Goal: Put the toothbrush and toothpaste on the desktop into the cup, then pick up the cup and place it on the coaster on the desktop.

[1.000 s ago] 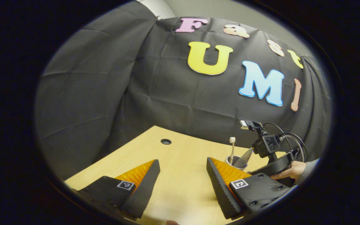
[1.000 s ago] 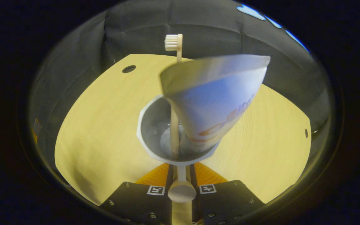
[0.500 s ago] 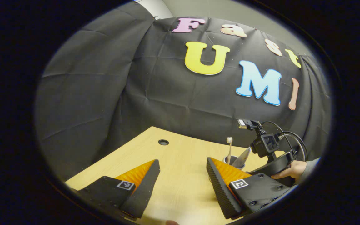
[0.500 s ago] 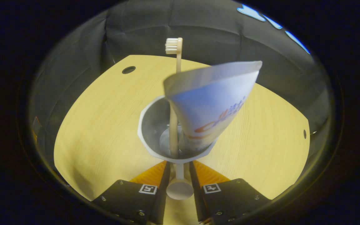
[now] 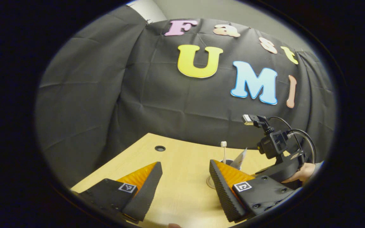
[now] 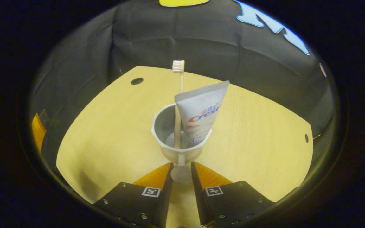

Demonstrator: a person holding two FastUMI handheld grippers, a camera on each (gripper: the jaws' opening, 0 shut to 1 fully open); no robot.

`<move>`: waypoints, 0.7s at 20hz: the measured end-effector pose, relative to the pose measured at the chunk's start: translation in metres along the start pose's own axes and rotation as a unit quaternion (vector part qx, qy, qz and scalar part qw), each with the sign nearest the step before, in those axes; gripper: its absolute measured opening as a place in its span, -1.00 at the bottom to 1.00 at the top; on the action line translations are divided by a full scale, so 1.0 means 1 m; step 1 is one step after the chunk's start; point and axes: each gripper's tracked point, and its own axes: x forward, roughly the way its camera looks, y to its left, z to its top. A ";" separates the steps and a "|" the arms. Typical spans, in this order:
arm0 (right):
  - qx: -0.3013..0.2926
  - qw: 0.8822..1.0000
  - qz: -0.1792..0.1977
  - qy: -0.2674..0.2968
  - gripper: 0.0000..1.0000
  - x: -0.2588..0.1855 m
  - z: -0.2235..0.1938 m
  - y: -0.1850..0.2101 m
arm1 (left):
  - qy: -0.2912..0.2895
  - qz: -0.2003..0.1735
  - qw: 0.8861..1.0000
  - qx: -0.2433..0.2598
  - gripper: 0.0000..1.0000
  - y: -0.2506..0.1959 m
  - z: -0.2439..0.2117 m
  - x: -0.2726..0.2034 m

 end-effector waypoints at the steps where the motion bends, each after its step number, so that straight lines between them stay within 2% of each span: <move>1: 0.004 1.000 0.005 -0.012 -0.27 -0.008 0.003 -0.002 | -0.002 -0.003 1.000 0.004 0.91 -0.008 0.003 -0.002; 5: 0.010 0.999 0.018 -0.047 -0.27 -0.033 0.010 -0.003 | -0.003 -0.005 1.000 0.011 0.90 -0.025 0.006 -0.002; 10: 0.008 0.993 -0.001 -0.115 -0.27 -0.098 0.019 -0.029 | -0.014 -0.012 0.999 0.031 0.91 -0.056 0.018 -0.010; 14: 0.034 0.979 -0.020 -0.200 -0.26 -0.161 0.020 -0.059 | -0.031 -0.037 0.998 0.033 0.91 -0.097 0.035 -0.020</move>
